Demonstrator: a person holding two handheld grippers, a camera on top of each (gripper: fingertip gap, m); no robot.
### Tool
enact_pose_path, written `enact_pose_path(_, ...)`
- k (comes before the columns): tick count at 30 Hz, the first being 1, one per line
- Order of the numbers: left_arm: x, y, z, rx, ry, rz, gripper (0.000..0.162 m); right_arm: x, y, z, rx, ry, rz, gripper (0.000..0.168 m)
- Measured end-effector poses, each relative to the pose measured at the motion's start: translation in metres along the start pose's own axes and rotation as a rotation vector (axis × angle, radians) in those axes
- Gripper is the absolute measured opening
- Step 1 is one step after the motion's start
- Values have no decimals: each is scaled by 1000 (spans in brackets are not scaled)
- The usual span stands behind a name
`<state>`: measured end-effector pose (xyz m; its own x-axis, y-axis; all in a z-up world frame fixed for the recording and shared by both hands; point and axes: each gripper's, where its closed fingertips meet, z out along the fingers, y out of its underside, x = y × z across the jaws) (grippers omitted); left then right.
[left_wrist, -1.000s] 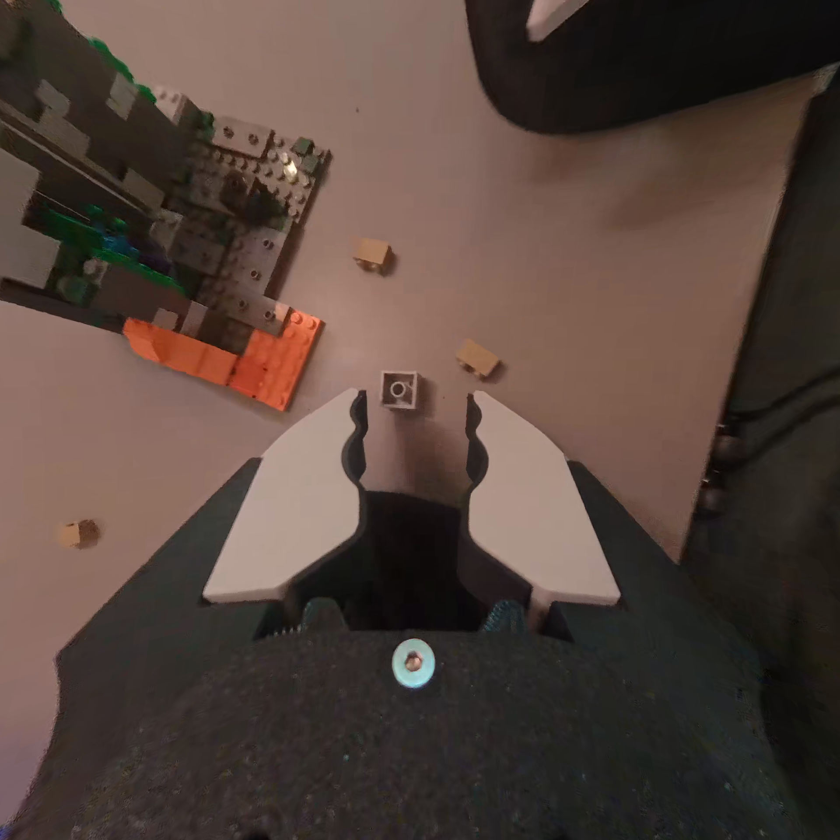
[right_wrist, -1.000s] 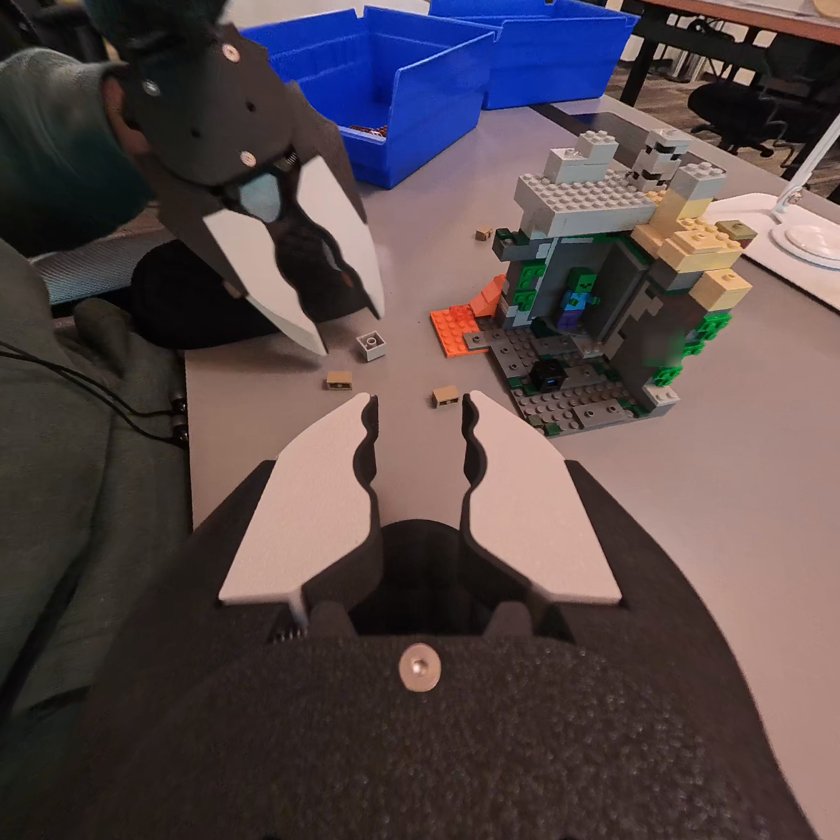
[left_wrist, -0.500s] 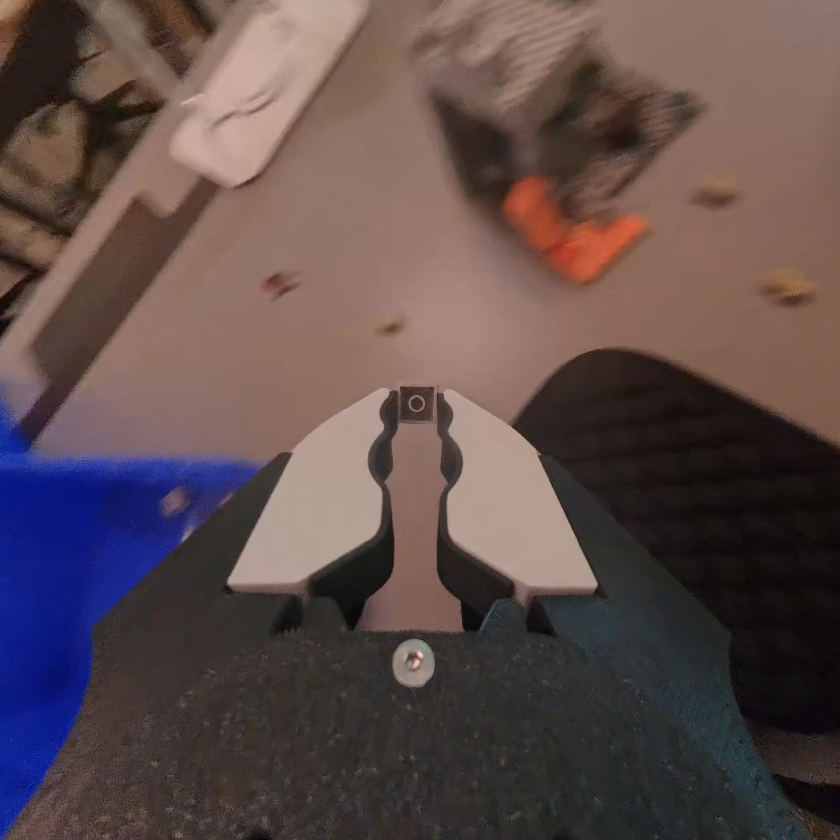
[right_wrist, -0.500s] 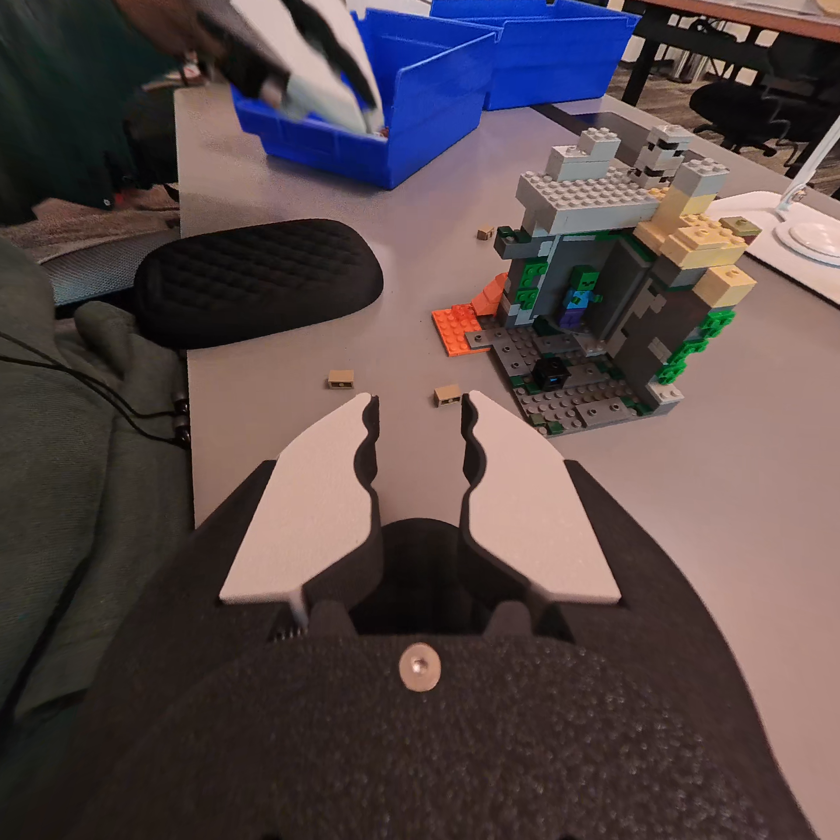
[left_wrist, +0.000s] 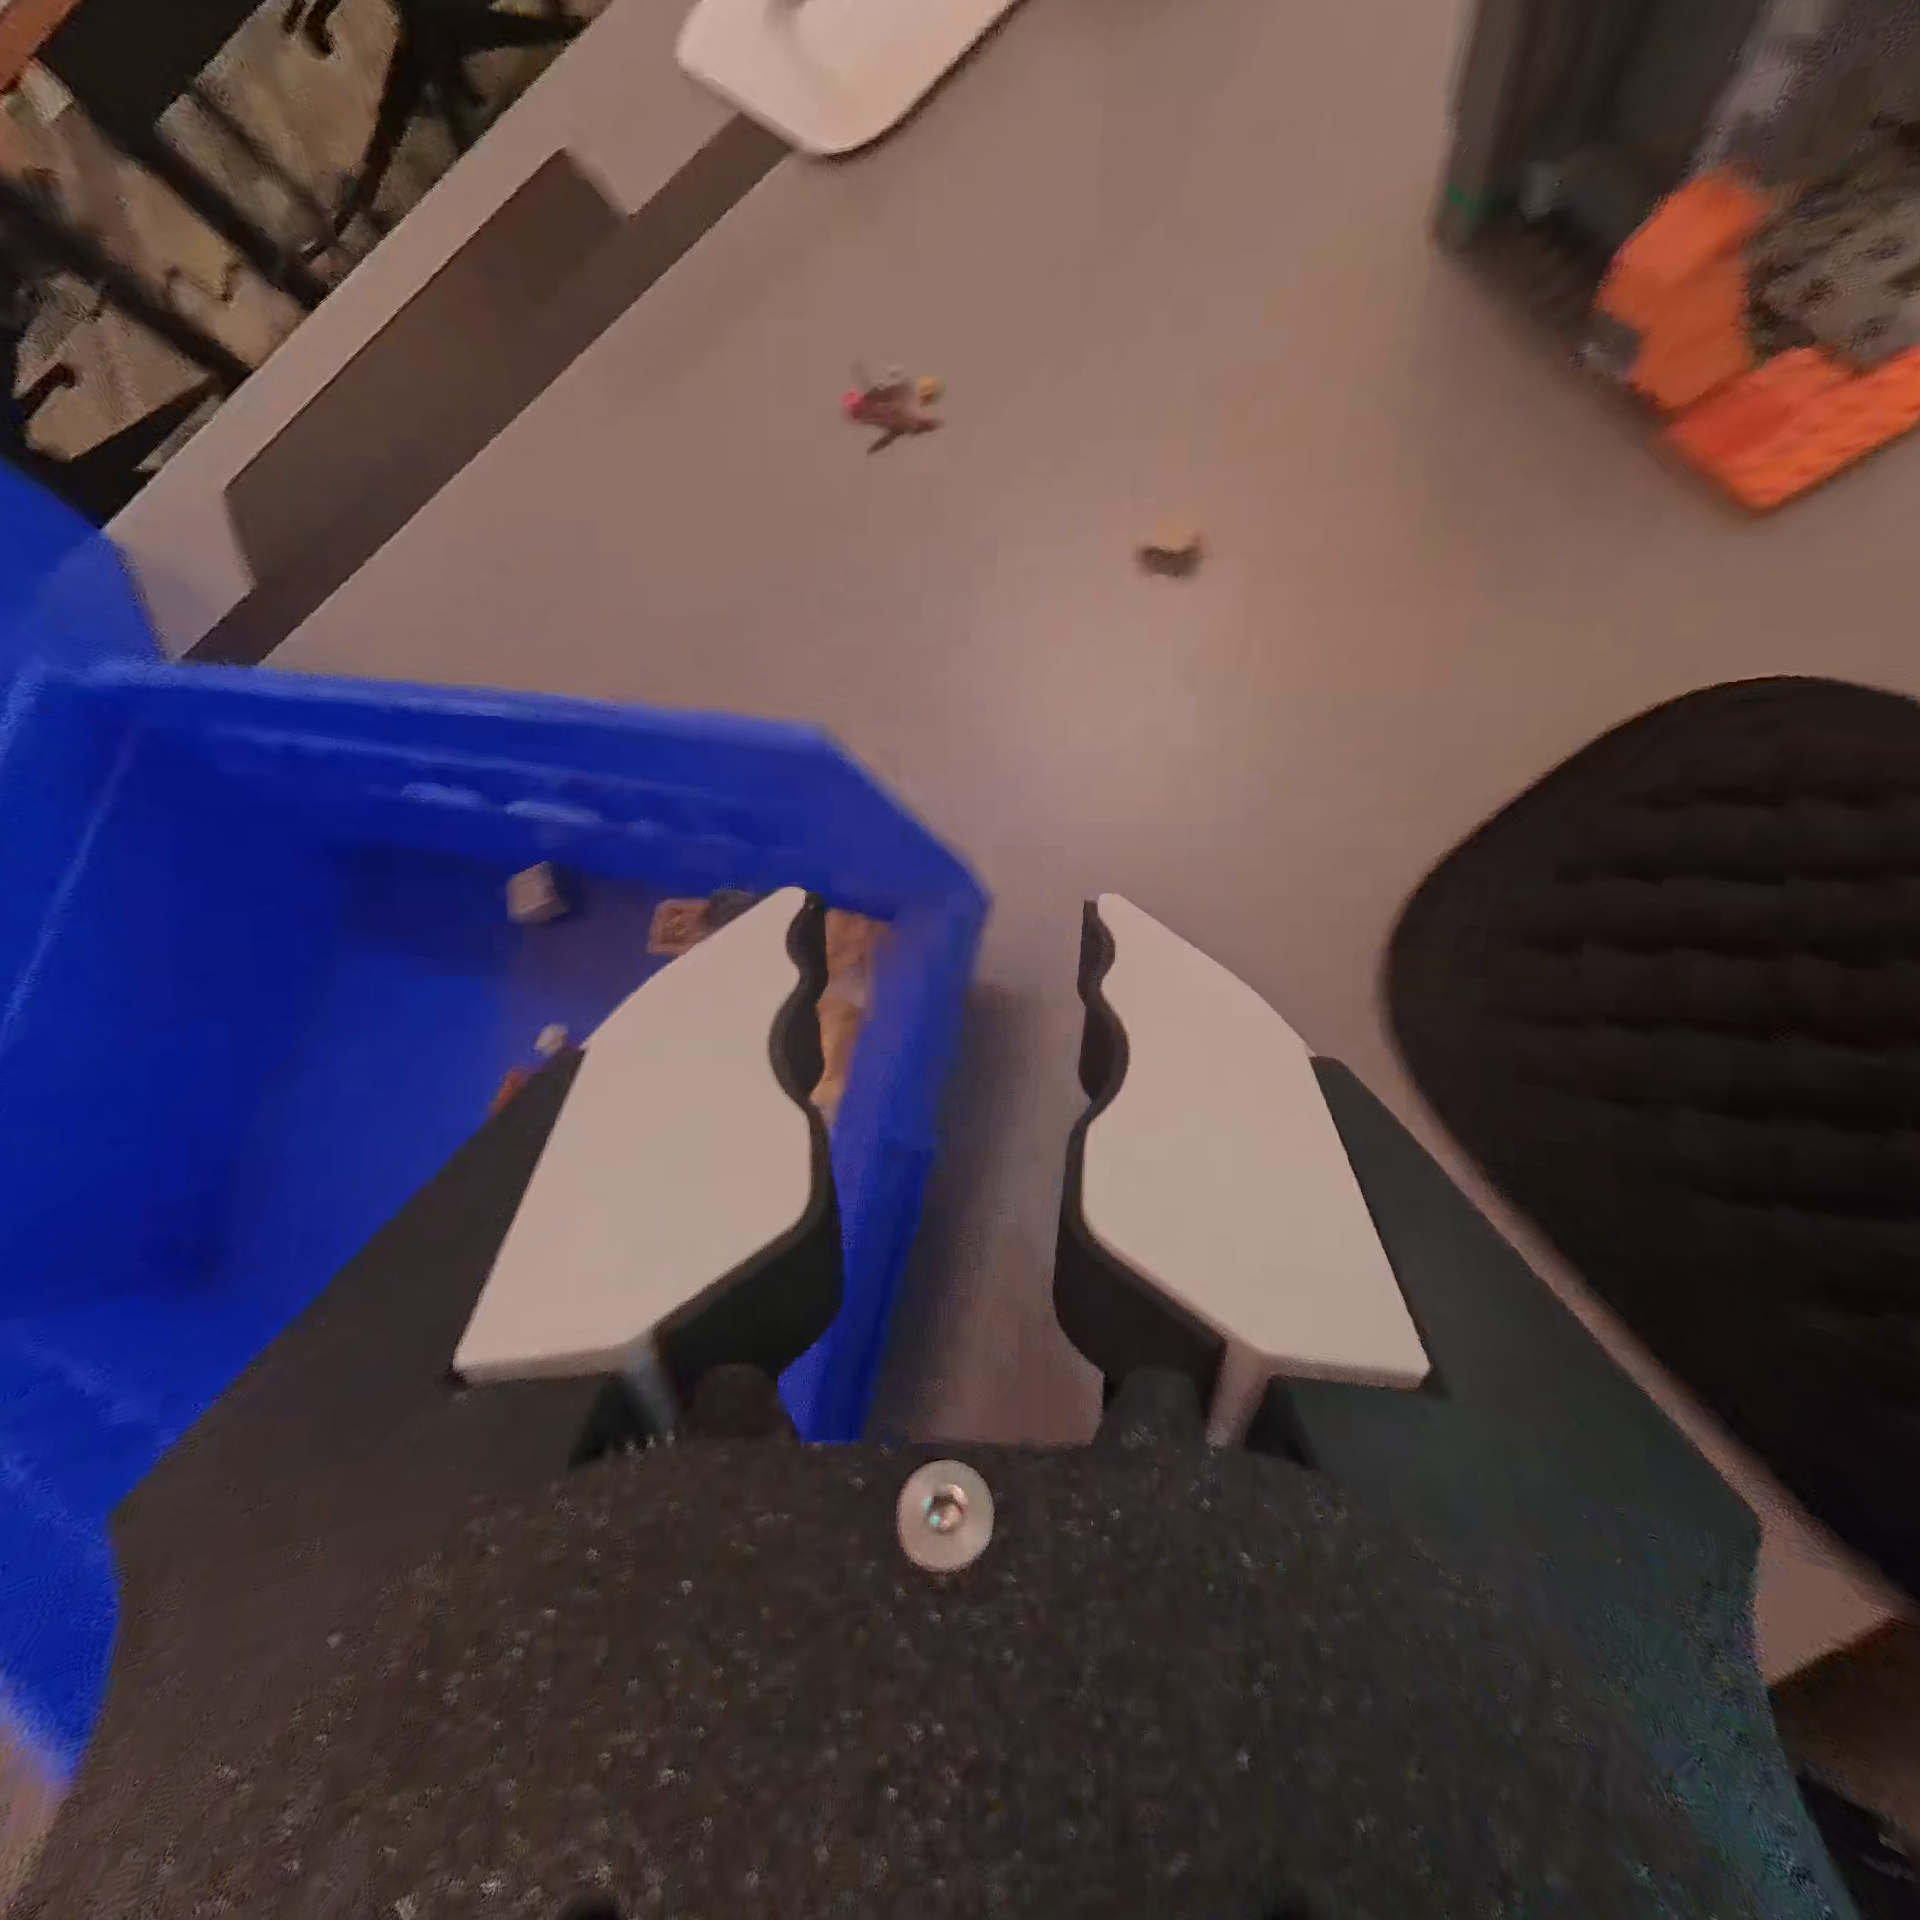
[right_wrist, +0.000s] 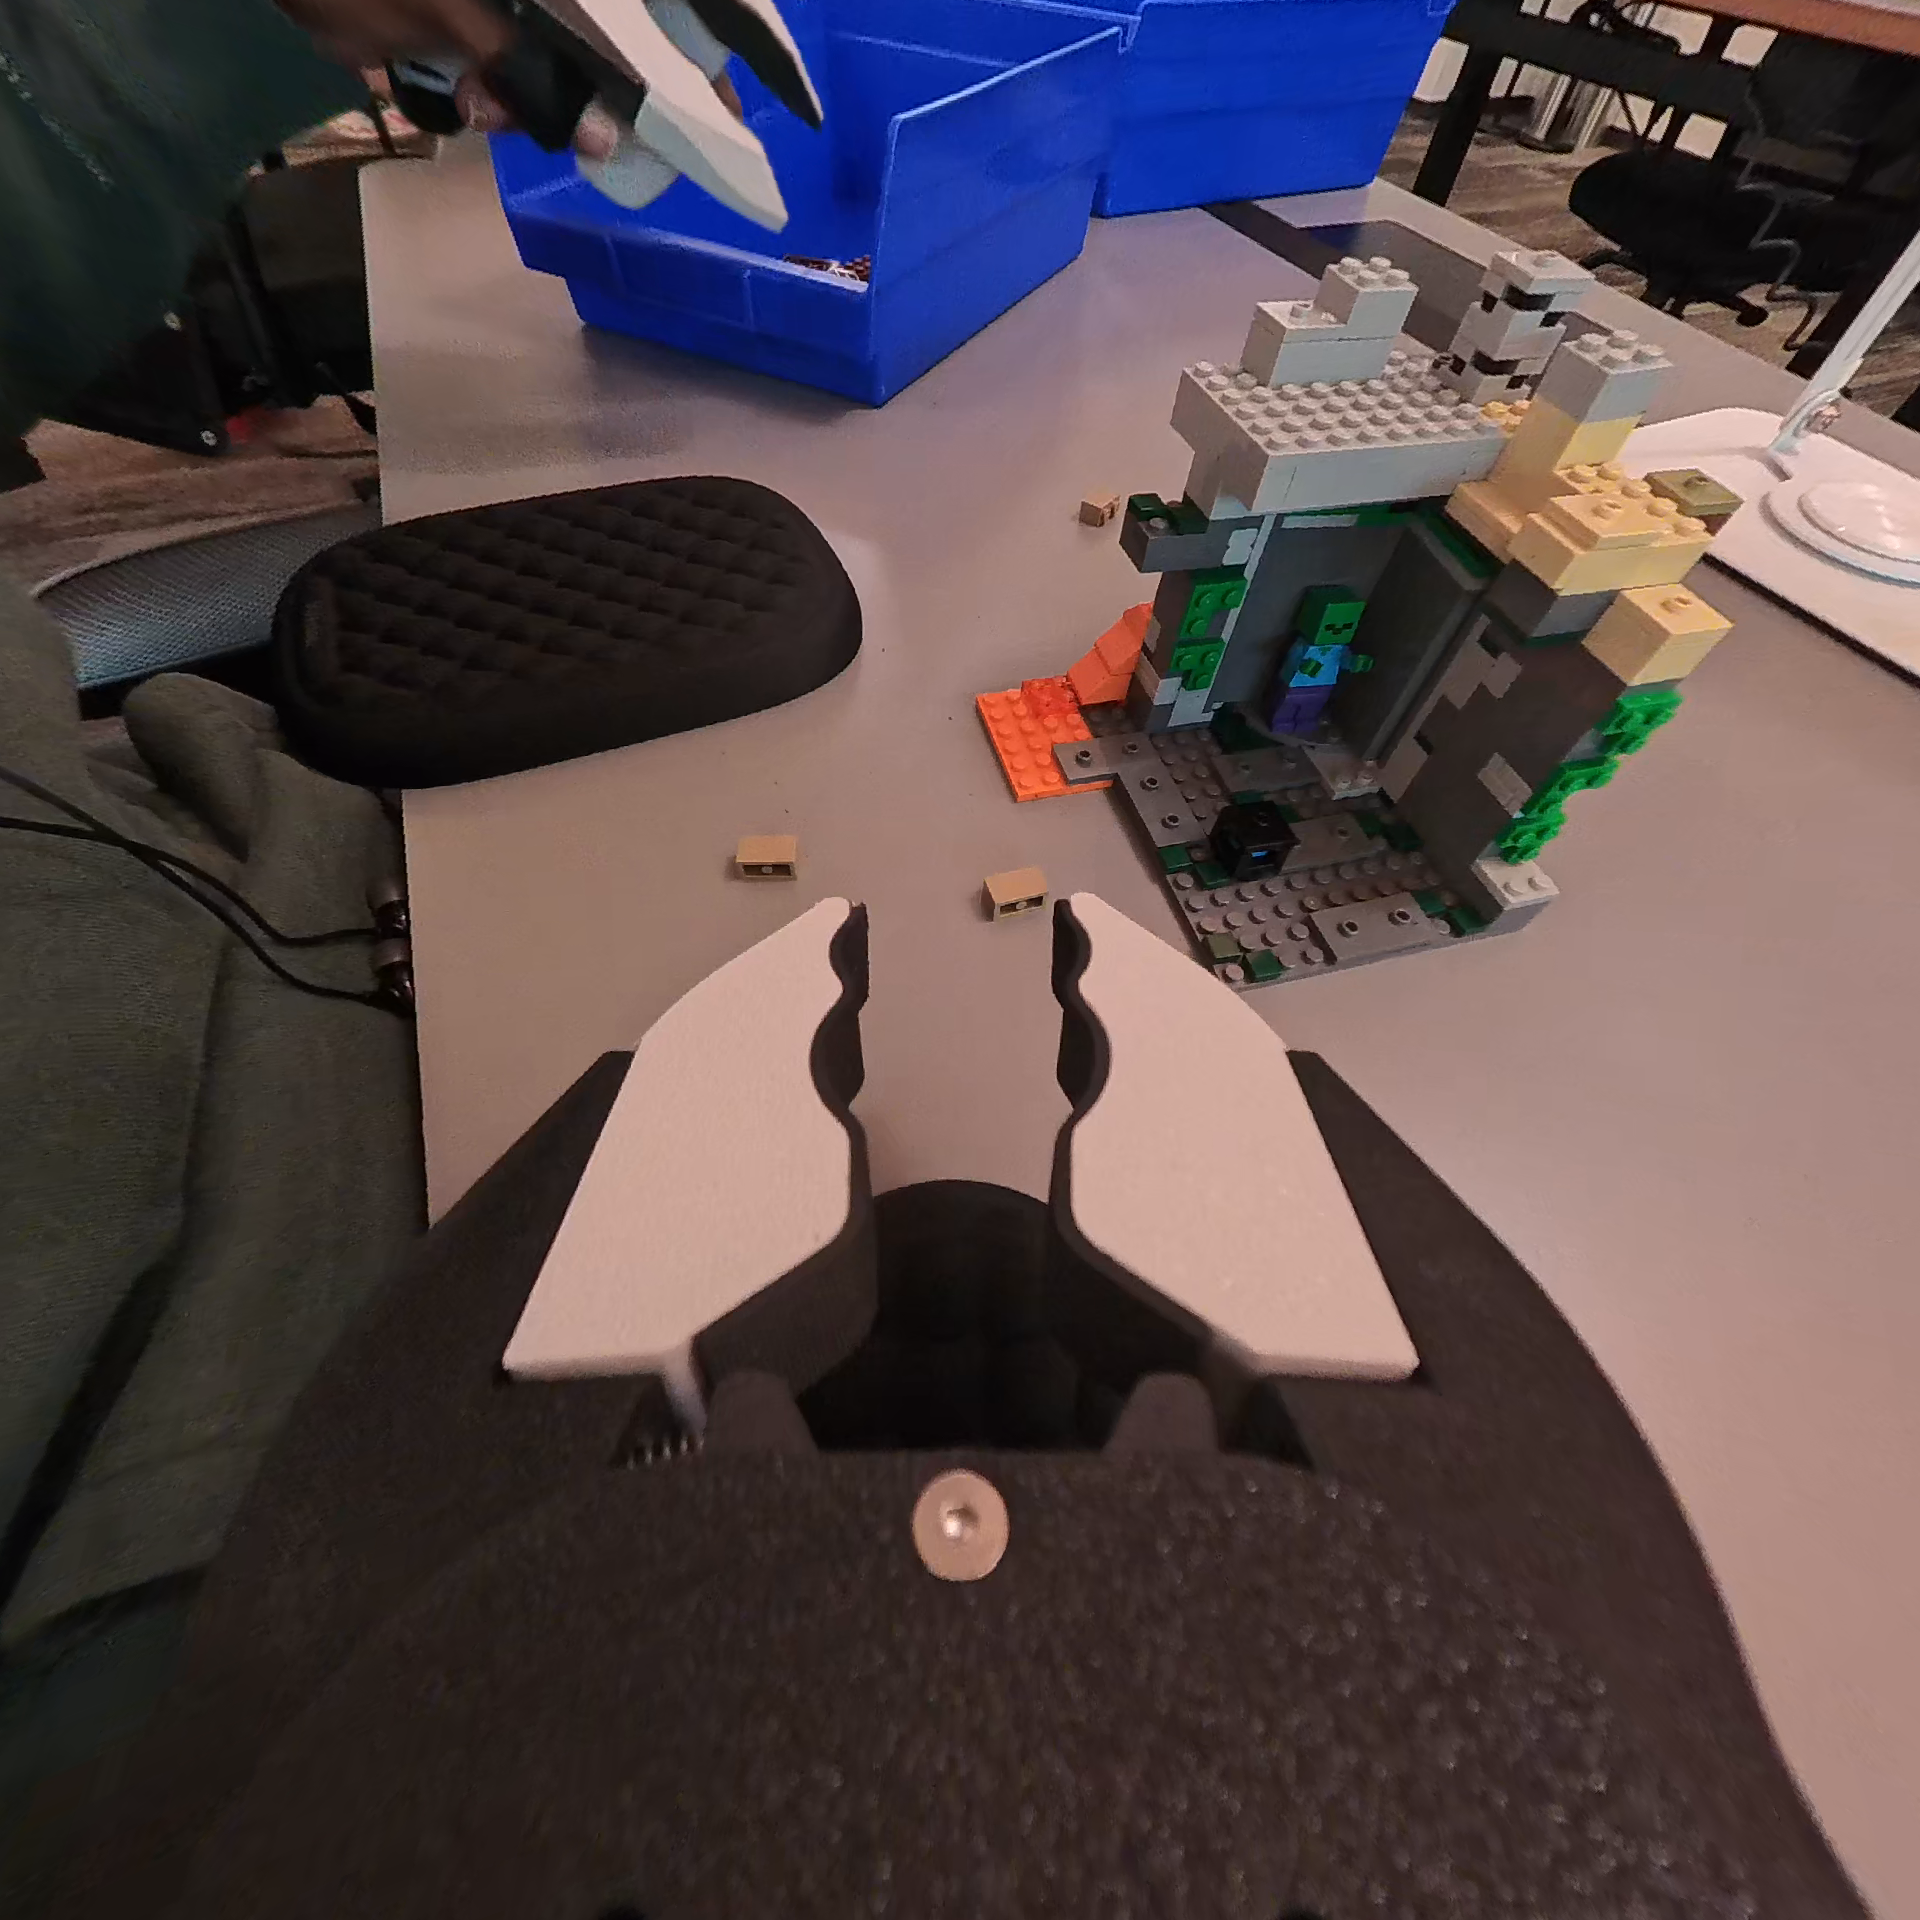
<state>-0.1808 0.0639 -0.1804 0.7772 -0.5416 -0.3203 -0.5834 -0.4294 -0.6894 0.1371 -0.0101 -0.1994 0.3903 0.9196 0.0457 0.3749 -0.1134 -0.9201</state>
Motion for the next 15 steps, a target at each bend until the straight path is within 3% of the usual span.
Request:
enact_pose_path(9, 190, -48, 6, 138, 480, 272, 37, 0, 0, 0, 4, 4, -1, 34)
enact_pose_path(15, 259, -51, 28, 74, 594, 420, 34, 0, -1, -1, 9, 3, -5, 34)
